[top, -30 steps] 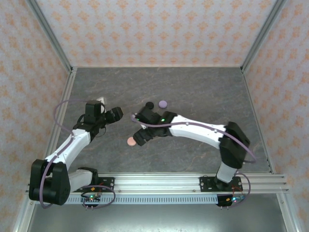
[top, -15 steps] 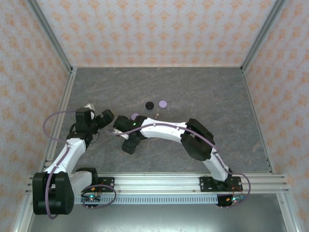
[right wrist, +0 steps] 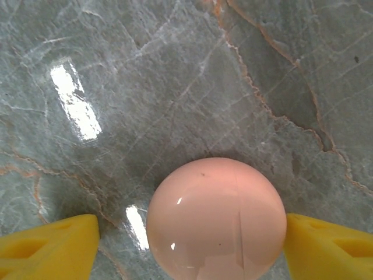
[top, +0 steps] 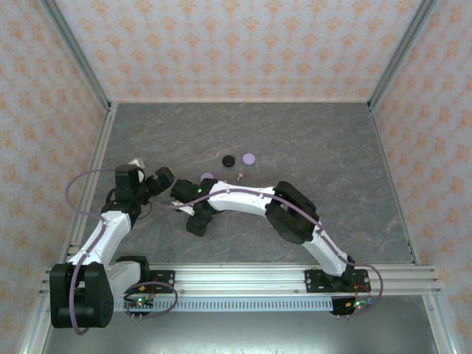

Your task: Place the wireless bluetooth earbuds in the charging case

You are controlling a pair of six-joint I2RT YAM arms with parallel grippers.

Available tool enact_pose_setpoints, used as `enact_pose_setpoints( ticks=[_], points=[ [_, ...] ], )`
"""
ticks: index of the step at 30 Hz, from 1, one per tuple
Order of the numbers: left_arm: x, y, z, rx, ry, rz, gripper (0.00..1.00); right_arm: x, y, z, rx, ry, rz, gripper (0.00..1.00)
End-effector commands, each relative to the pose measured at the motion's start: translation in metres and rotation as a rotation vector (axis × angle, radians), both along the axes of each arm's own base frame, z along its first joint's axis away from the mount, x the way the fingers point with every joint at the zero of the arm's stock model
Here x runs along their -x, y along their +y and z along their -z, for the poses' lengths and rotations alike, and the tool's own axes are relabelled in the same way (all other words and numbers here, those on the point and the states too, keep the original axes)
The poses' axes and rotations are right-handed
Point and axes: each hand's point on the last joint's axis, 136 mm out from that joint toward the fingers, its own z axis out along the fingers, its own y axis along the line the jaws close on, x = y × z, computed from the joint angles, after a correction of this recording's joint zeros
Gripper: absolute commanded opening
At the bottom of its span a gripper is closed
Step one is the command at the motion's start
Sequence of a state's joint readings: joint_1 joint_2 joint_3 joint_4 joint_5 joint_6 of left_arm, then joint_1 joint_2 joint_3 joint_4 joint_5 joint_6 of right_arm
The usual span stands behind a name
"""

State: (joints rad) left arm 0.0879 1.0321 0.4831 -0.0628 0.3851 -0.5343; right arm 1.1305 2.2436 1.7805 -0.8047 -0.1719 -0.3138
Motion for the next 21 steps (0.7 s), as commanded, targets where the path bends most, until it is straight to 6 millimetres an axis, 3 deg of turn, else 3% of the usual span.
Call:
enact_pose_setpoints(
  ticks=[1, 12, 17, 21],
  points=[
    [0.002, 0.002, -0.004, 0.009, 0.003, -0.01, 0.95, -0.007, -0.002, 0.009, 0.022, 0.0, 0.022, 0.75],
    [0.007, -0.004, -0.011, -0.004, -0.006, 0.047, 0.94, -0.025, -0.001, 0.006, -0.044, 0.001, 0.092, 0.53],
    [0.01, -0.016, -0.018, 0.019, -0.006, 0.116, 0.9, -0.035, -0.004, -0.02, -0.144, -0.037, 0.12, 0.47],
    [0.009, -0.032, -0.029, 0.082, -0.026, 0.19, 0.87, -0.041, -0.013, -0.06, -0.277, -0.098, 0.137, 0.47]
  ],
)
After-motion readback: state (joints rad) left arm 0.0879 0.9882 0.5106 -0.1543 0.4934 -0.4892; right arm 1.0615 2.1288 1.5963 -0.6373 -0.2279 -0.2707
